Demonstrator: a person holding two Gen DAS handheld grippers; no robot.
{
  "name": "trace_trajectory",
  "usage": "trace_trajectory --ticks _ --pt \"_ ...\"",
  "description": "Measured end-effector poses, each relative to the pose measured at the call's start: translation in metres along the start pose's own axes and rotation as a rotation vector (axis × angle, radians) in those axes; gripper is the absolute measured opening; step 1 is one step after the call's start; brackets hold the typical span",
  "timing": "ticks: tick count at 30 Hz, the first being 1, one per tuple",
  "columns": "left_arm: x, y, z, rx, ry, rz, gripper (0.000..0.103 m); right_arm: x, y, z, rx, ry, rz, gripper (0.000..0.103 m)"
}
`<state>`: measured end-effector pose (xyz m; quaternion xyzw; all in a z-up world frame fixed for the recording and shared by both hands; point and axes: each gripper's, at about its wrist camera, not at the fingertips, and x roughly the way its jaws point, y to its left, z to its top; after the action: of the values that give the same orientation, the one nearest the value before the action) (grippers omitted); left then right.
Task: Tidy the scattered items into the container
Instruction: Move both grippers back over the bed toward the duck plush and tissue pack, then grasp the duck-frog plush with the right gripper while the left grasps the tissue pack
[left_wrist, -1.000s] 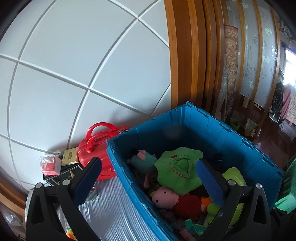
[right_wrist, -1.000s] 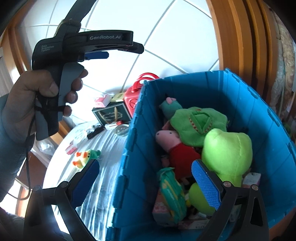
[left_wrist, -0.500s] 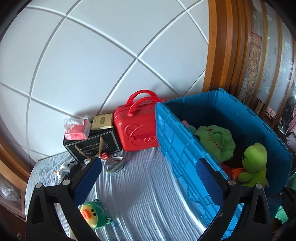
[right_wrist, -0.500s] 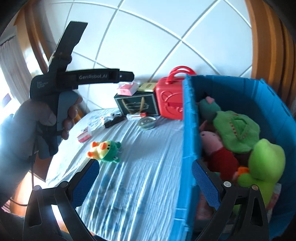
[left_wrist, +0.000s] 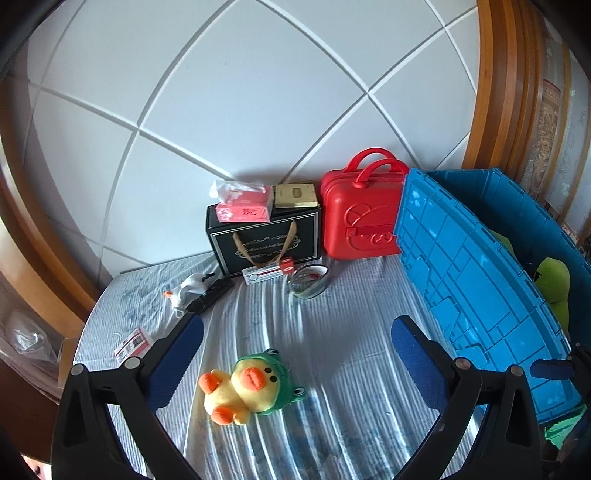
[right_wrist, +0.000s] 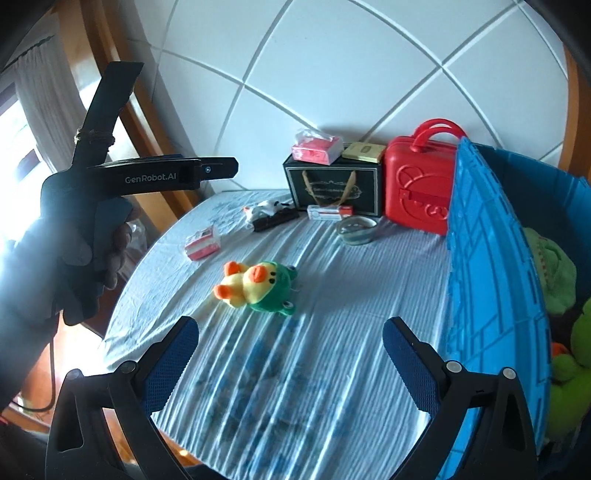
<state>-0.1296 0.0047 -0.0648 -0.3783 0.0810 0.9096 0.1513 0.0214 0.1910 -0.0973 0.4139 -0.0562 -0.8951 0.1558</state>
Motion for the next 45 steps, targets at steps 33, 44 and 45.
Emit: trace_trajectory --ticks 33,44,45 --pt "0.154 0.310 -0.132 -0.123 0.208 0.226 0.103 0.283 0.074 -0.024 0.107 0.285 -0.028 0.101" --pt "0.270 0.358 -0.132 0.117 0.269 0.161 0.103 0.350 0.075 -0.058 0.577 0.330 0.011 0.101" --pt "0.280 0.359 -0.133 0.141 0.280 0.159 0.103 0.358 0.073 -0.059 0.629 0.328 0.013 0.101"
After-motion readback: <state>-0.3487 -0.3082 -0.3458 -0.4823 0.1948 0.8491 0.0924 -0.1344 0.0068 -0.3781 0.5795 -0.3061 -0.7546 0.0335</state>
